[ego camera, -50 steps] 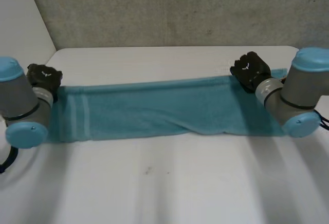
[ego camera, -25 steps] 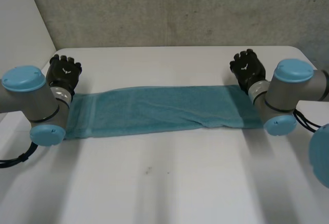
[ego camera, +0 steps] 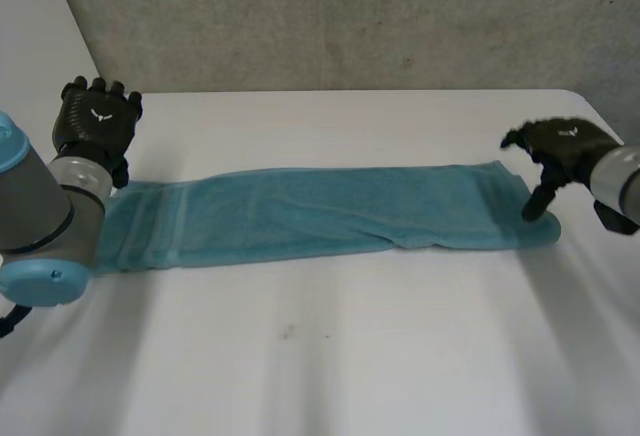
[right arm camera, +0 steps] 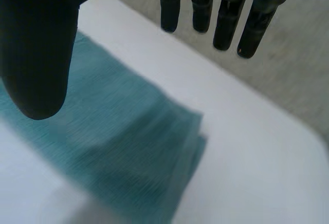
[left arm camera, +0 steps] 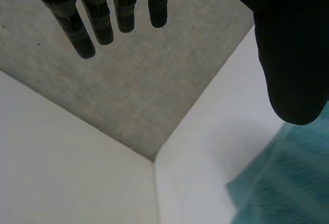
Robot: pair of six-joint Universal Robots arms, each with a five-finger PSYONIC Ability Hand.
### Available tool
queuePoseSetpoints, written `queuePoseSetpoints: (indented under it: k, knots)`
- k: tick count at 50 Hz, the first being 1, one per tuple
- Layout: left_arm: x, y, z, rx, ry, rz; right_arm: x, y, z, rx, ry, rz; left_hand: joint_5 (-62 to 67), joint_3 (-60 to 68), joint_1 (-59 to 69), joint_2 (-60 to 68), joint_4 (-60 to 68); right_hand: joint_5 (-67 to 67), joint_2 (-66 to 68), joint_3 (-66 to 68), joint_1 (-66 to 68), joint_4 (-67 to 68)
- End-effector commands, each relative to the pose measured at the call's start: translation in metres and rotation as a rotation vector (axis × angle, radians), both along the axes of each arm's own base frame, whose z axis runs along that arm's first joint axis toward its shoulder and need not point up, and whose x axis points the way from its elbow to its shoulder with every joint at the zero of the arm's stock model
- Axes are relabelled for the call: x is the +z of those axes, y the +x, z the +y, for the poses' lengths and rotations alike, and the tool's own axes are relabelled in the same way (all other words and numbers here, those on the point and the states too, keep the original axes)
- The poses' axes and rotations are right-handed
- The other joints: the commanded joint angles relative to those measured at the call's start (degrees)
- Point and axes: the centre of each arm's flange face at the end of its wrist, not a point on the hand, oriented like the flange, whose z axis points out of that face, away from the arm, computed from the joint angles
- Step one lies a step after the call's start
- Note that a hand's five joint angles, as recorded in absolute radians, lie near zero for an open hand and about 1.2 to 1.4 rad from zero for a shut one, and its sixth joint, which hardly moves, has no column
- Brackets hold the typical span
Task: Fold the laundry
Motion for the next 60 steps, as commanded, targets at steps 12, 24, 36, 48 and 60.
queuePoseSetpoints:
  k: [12,24,36,48,60]
  knots:
    - [-0.003,-0.002,0.040,-0.093,0.245,0.332,-0.079,-0.041,-0.019,-0.027,0.163,-0.021,-2.6,-2.4,-1.4,-1.7,-1.8,21.5,22.4,22.6,23.4,21.9]
    - [-0.006,-0.002,0.045,-0.105,0.272,0.363,-0.098,-0.048,-0.038,-0.033,0.078,0.063,-2.6,-2.4,-1.4,-1.7,-1.8,66.2,67.1,67.3,68.1,66.6]
    - [0.008,-0.001,0.048,-0.110,0.231,0.370,-0.068,-0.148,-0.080,-0.391,-0.075,0.217,-2.6,-2.4,-1.4,-1.7,-1.8,66.2,67.1,67.3,68.1,66.6]
    - [0.008,0.005,0.054,-0.096,0.237,0.370,-0.014,-0.085,-0.080,-0.234,-0.200,0.172,-2.6,-2.4,-1.4,-1.7,-1.8,66.2,67.1,67.3,68.1,66.6]
    - [0.018,0.006,0.057,-0.097,0.210,0.377,0.008,0.173,0.064,0.477,-0.358,-0.031,-2.6,-2.4,-1.4,-1.7,-1.8,66.2,67.1,67.3,68.1,66.6]
